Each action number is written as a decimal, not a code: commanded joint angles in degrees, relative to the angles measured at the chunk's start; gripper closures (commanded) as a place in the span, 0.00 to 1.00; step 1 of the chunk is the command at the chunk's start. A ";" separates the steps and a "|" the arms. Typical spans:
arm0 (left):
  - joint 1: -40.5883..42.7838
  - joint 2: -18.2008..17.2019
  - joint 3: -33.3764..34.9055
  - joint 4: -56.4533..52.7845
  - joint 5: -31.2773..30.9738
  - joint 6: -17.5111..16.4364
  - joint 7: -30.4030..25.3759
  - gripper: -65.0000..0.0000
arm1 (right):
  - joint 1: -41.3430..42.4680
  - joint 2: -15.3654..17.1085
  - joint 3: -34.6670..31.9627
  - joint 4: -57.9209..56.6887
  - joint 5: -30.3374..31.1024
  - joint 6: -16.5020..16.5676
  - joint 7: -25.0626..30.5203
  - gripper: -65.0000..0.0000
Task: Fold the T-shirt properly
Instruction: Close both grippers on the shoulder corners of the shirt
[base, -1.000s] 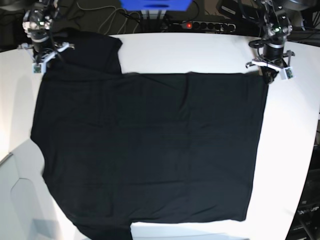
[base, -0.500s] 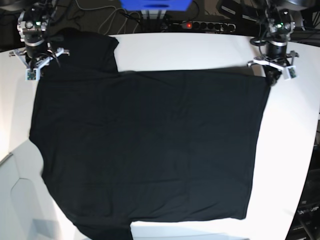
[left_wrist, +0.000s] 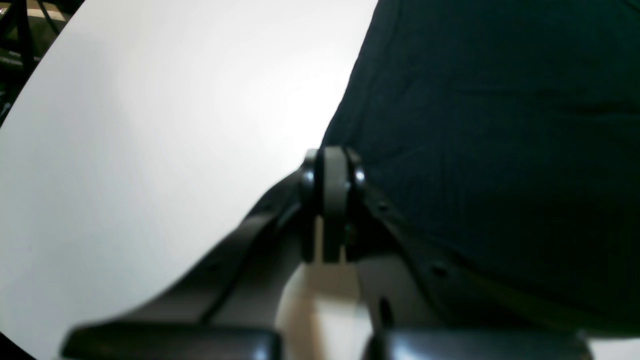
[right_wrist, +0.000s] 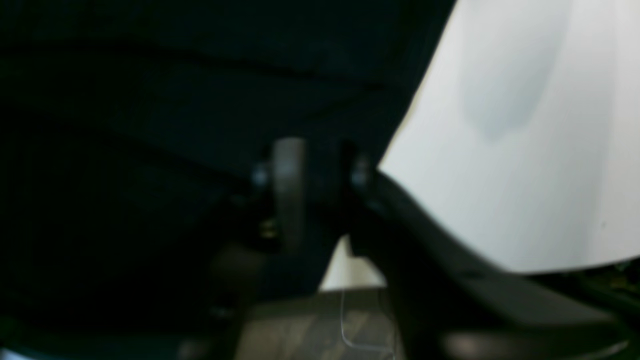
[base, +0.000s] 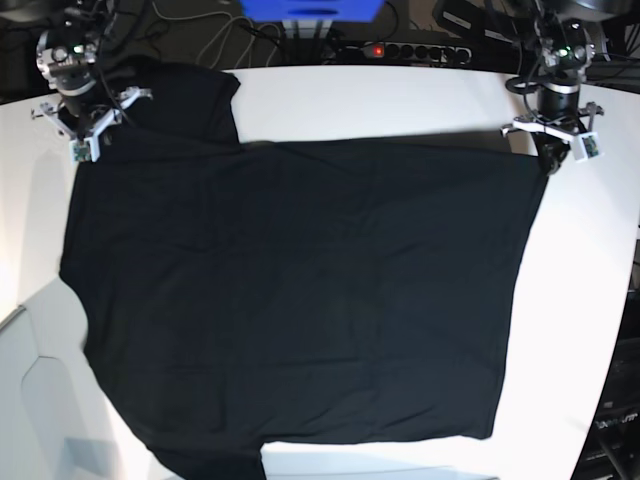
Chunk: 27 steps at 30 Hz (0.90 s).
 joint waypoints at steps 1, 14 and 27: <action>0.16 -0.62 -0.42 0.81 -0.19 -0.01 -1.62 1.00 | -0.33 0.52 0.31 0.92 0.21 0.86 0.69 0.58; 0.16 -0.62 -0.42 0.81 -0.19 -0.01 -1.62 1.00 | -0.15 0.79 0.31 -6.38 0.21 0.95 1.05 0.39; 0.42 -0.62 -0.42 0.81 -0.19 -0.01 -1.62 1.00 | 0.82 0.96 0.22 -11.39 0.30 1.04 1.13 0.74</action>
